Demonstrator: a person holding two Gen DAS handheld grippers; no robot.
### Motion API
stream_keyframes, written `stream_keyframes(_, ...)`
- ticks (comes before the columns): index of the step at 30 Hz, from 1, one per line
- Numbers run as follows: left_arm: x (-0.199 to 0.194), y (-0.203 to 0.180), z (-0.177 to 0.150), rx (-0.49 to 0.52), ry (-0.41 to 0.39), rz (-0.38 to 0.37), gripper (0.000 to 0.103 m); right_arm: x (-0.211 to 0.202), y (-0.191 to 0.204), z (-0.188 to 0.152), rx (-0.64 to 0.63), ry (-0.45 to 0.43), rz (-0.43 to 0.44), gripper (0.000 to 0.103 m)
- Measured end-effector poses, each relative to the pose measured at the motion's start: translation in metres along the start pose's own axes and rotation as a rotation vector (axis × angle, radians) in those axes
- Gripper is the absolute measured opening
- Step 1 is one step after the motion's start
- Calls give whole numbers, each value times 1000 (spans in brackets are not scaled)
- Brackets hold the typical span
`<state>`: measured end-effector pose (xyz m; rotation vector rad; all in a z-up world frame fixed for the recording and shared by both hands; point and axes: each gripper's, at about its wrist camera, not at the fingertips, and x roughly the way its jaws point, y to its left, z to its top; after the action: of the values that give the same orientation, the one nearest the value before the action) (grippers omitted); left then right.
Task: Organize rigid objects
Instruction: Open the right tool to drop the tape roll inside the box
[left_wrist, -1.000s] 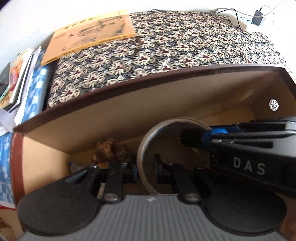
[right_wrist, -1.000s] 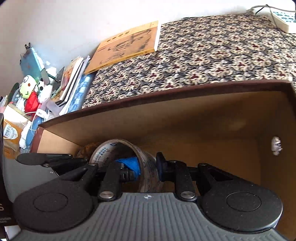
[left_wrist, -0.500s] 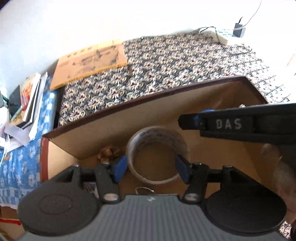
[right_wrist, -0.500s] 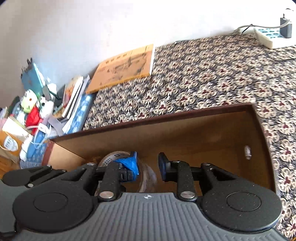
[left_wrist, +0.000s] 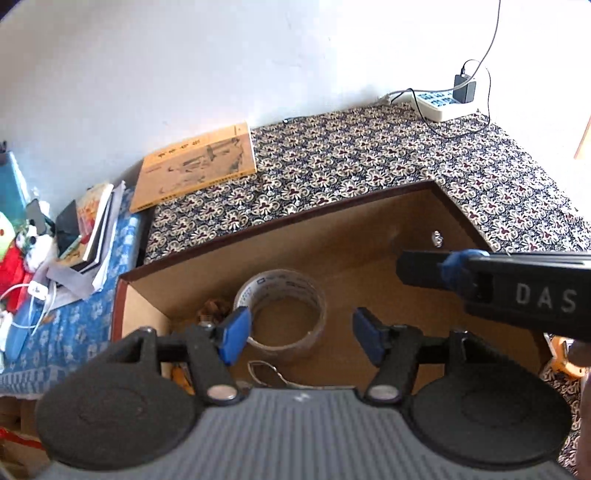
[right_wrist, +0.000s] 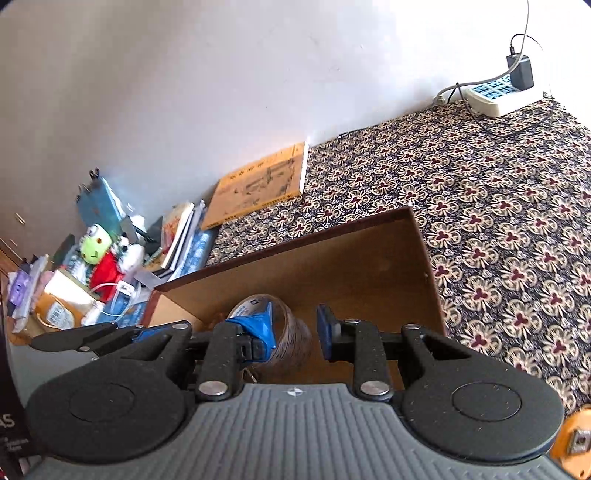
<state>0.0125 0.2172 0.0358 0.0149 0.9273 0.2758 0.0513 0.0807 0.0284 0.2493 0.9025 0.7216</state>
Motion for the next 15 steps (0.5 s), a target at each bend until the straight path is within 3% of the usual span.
stream_keyframes(8, -38, -36, -14, -31, -40, 93, 67, -45, -12, -13, -21, -38, 70, 9)
stream_keyframes(15, -66, -72, -29, -74, -55, 162, 69, -81, -30, -24, -27, -14, 140, 10)
